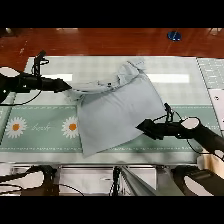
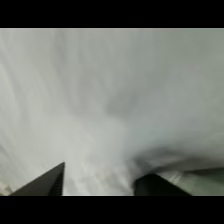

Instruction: Fold the shirts.

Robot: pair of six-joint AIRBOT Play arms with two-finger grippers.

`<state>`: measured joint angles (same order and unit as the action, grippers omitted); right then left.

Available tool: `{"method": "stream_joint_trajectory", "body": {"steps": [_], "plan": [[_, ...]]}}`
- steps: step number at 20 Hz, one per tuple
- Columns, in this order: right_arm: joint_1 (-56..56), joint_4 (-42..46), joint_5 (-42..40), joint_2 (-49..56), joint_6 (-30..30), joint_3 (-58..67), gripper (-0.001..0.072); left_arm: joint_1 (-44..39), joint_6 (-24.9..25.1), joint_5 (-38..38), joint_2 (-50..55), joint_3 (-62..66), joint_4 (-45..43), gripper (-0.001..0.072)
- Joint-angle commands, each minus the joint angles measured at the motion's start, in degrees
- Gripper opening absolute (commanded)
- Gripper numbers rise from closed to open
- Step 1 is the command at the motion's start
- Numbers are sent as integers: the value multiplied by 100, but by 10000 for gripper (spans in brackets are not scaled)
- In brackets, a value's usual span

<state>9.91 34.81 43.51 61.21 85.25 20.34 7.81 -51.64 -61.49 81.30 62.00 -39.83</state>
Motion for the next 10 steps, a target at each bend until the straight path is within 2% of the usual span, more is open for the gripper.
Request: {"method": "stream_joint_trajectory", "body": {"steps": [1, 3, 6, 7, 10], "plan": [[168, -376, -861, 284, 173, -11, 353, 4, 2, -20, 0, 24, 0, 22], [168, -955, -1204, 404, 68, -9, 22, 11, 33, -17, 0, 24, 0, 22], [168, -1818, -977, 229, -1104, 291, 27, 125, 109, -50, -63, 42, 52, 22], [168, -1888, -804, 42, -1322, 507, 27, 214, 109, -87, -129, 120, 157, 22], [131, -1873, -831, -920, -1379, 1510, 26, 695, 105, -79, -474, 708, 925, 21]]}}
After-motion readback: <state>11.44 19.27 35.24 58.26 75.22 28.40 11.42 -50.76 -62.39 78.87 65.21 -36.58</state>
